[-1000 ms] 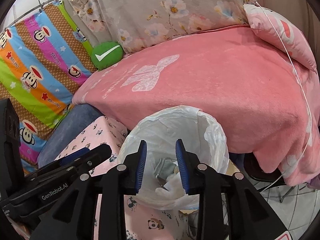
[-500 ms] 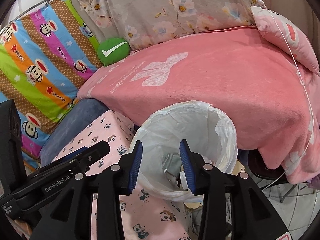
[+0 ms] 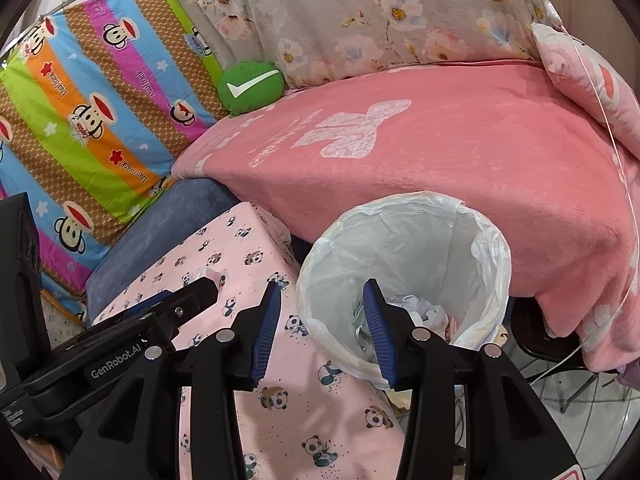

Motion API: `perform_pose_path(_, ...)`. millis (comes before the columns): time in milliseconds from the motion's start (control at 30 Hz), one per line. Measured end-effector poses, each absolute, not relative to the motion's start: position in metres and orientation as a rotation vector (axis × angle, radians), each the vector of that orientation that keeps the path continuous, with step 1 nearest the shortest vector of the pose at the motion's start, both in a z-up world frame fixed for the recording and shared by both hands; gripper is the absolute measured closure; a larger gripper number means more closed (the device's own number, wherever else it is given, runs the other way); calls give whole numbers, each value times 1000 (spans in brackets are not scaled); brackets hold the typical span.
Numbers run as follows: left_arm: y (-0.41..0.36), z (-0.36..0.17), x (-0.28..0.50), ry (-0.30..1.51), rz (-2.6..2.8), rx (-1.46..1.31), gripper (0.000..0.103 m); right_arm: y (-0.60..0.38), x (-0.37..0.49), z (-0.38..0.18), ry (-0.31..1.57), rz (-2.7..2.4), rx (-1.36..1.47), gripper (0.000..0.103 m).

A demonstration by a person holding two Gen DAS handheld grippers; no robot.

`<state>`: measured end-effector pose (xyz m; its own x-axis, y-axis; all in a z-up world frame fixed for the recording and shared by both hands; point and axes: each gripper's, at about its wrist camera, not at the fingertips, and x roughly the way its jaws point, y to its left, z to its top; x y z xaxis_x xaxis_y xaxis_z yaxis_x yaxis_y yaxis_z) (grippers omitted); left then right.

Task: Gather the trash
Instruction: 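Move both open tools back from the wastebasket toward the light blue sock, then grasp the light blue sock with the left tool while the right tool grasps the pink cloth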

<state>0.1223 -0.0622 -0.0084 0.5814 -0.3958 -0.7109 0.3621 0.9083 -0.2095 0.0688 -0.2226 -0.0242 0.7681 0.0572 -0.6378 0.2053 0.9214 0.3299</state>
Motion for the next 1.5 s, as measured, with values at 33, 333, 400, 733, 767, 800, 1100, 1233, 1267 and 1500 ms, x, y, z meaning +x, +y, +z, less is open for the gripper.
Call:
perform_pose_path(33,-57,-8,122,837,-432,-45,43,-217,70,-24,700,-76,390,58)
perform_pose_path(333,-16,-13,125,838,-358,-91,43,-182,76,-24,719,-45,351,54)
perform_pose_path(400,-6,-15,125,842,-338,-98,43,-173,80,-27,732,-34,344,52)
perform_pose_path(733,62,-38,140,875,-169,-159,30,-132,115,-39,791,30,326,44)
perform_pose_path(767,69,-40,143,882,-153,-169,30,-132,116,-39,792,32,326,43)
perform_pose_path(800,77,-43,147,890,-136,-178,29,-127,124,-42,800,40,320,43)
perform_pose_path(1100,109,-65,187,937,-57,-218,28,-91,182,-65,833,87,319,43)
perform_pose_path(1233,108,-76,207,965,-80,-249,28,-81,211,-76,843,92,333,43)
perform_pose_path(1267,106,-78,212,971,-89,-252,28,-80,213,-75,844,94,333,43)
perform_pose_path(1500,96,-101,238,1028,-97,-219,28,-68,254,-97,883,107,381,43)
